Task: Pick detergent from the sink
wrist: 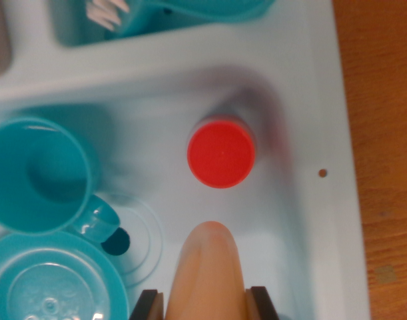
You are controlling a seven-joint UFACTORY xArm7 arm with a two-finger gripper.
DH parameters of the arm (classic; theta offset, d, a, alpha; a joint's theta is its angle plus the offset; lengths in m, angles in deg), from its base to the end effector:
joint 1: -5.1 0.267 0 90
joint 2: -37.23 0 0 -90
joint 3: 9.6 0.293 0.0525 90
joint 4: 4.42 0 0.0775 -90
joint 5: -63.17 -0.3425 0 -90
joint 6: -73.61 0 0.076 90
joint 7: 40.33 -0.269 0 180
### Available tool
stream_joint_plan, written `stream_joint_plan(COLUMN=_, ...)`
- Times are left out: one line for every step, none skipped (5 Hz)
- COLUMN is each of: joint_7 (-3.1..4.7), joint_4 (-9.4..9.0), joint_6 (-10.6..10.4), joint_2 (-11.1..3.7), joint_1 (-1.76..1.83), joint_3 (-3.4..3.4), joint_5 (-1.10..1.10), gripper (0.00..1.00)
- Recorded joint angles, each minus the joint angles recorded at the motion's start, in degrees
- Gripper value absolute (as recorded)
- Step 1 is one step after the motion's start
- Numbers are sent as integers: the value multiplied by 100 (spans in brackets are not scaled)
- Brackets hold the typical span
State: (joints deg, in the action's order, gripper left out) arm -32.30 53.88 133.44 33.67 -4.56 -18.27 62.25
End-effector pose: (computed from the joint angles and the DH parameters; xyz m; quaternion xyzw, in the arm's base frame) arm 0.4249 -0.1385 0.1474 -0.9946 0.0941 0.0424 0.0121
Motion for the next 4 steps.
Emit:
stream_joint_plan(joint_7=0, joint_4=0, joint_6=0, joint_2=0, joint_1=0, joint_3=0, joint_5=0, gripper=100)
stream_joint_plan(joint_7=-9, joint_4=189, joint_6=247, joint_2=58, joint_1=2, joint_3=1, joint_5=10, gripper=100)
stream_joint_plan(joint_7=-9, joint_4=189, joint_6=247, joint_2=58, joint_1=2, joint_3=1, joint_5=10, gripper=100)
stream_joint_plan(joint_7=-17, joint_4=379, joint_6=493, joint_2=116, joint_1=4, joint_3=2, joint_5=21, gripper=100)
